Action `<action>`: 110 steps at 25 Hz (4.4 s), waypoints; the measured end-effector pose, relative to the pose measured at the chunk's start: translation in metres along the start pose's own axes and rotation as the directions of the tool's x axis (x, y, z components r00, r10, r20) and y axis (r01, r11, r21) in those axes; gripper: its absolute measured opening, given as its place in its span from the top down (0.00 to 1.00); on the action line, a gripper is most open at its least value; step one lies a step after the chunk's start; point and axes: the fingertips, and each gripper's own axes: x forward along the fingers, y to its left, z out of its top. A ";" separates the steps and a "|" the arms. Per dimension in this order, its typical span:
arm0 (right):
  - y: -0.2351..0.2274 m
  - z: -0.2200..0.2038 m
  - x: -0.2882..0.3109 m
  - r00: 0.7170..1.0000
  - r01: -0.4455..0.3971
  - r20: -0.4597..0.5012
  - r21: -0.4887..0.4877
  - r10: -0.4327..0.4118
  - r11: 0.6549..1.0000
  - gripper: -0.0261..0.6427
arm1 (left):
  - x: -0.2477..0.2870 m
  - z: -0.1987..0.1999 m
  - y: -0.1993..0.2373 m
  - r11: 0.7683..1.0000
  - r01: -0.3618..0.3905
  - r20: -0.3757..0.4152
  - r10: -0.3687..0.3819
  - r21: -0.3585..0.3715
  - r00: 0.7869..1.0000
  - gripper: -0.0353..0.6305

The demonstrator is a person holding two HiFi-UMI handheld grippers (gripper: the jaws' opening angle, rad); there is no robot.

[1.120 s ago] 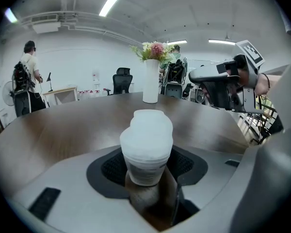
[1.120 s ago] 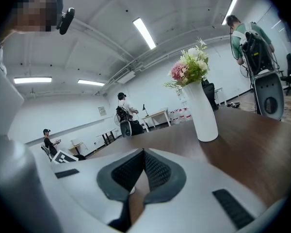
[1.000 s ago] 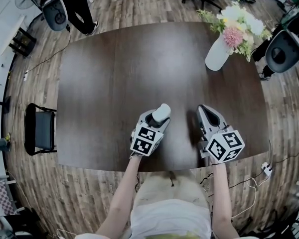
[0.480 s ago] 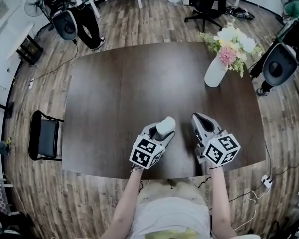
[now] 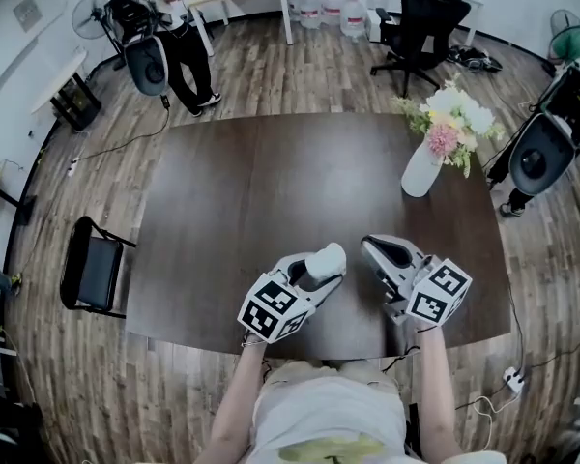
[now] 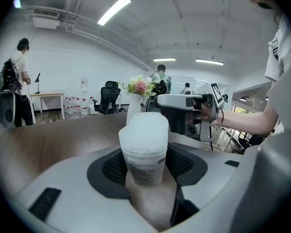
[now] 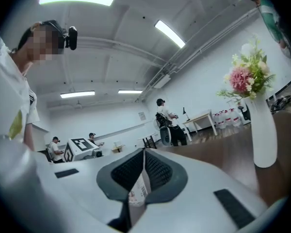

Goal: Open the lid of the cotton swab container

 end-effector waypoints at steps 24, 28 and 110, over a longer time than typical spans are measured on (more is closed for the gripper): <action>0.079 0.006 0.027 0.866 -0.462 -0.198 0.035 0.460 0.886 0.55 | -0.034 0.030 -0.033 0.966 0.236 -0.027 -0.234 0.107 0.972 0.59; 0.087 0.004 0.027 0.842 -0.497 -0.229 0.025 0.489 0.868 0.56 | -0.037 0.030 -0.036 0.960 0.263 -0.034 -0.261 0.099 0.965 0.59; -0.016 0.003 -0.002 0.998 0.020 -0.054 -0.078 -0.024 0.997 0.93 | -0.057 0.022 0.070 0.910 -0.414 0.152 0.414 -0.035 0.897 0.60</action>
